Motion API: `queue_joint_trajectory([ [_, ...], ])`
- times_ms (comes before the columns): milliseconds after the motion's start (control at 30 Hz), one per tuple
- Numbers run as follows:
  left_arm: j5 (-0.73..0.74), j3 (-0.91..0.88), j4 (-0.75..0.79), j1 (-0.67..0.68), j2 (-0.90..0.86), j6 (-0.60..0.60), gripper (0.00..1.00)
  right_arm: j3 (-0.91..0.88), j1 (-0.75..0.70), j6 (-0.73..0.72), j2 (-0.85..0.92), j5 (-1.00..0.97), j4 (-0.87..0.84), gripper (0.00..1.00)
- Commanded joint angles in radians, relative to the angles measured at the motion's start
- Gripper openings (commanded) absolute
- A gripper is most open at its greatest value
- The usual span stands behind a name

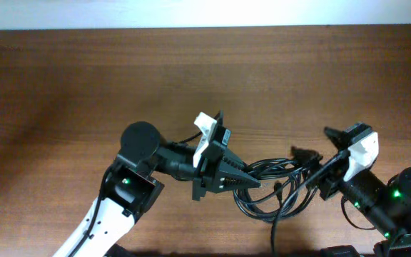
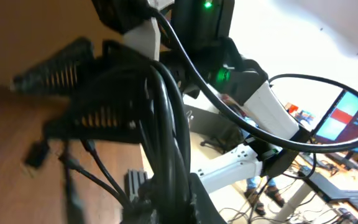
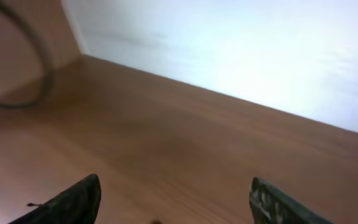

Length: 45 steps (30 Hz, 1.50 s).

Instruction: Untangle cables

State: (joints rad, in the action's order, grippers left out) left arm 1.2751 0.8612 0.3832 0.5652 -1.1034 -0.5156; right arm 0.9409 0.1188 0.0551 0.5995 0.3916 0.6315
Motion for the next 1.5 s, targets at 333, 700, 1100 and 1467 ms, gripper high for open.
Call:
queue_joint_trajectory([
  [333,-0.148,0.009,-0.294,0.008,0.008,0.181,0.00,0.009,-0.002,-0.071,0.005,-0.272,0.101,0.74],
  [700,-0.435,0.009,-0.515,0.008,0.008,0.335,0.00,0.010,-0.002,-0.070,0.004,-0.106,0.132,0.74],
  [1100,-0.090,0.009,-0.572,0.011,0.008,0.772,0.00,0.010,-0.002,0.201,0.004,0.277,0.139,0.81],
  [1467,-0.108,0.009,-0.422,0.082,0.008,0.854,0.00,0.009,-0.001,0.204,0.005,0.362,0.199,0.83],
])
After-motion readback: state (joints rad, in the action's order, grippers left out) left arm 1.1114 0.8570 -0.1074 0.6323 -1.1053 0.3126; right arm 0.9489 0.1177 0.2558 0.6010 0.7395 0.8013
